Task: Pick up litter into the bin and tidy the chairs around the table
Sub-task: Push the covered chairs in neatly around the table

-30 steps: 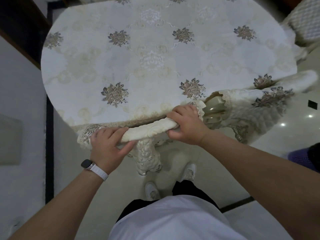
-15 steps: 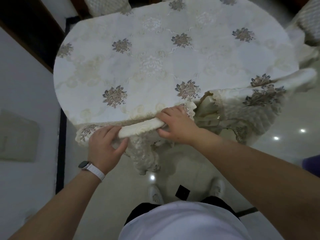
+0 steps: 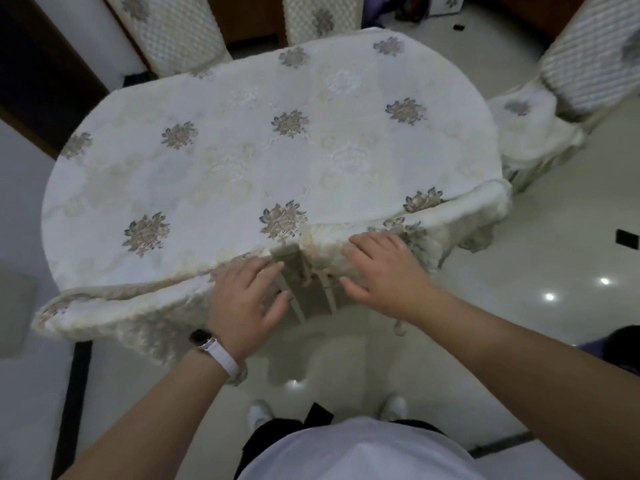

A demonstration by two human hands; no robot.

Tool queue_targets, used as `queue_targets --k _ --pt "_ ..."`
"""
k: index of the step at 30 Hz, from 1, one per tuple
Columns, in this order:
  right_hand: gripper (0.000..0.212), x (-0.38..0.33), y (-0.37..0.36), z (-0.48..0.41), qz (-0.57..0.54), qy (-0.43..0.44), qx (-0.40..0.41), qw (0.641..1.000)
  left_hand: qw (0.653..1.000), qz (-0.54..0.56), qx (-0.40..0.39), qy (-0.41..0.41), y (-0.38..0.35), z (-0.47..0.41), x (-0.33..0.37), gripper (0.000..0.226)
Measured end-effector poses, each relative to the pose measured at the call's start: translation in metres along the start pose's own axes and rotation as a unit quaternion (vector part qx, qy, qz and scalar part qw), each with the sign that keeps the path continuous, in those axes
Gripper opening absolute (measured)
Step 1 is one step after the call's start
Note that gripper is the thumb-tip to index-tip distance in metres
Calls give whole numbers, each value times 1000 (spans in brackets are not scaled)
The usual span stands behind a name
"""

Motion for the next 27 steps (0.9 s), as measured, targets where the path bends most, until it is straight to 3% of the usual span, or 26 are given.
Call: queue_targets --k 5,11,20,27 --pt "51 79 22 30 18 -38 20 999 997 -27 -68 -28 -58 -49 62 49" --pt "51 142 29 43 30 -63 6 998 996 -33 -82 -24 -96 -89 105 49" --pt "56 182 20 39 38 -104 -37 993 995 -20 -79 -66 -130 -117 124 44" --pt "53 191 19 30 35 -81 -28 996 998 -11 -41 -52 -137 -120 125 42"
Point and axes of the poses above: each hand's wrist, its own z-axis away from the middle knuckle, its own y-axis out of the back of the hand, x = y × z, the point moved 9 cm from there along -z, towards the middle knuckle, and after that the axes turned 1 degree about x, right-handed, at the moved point
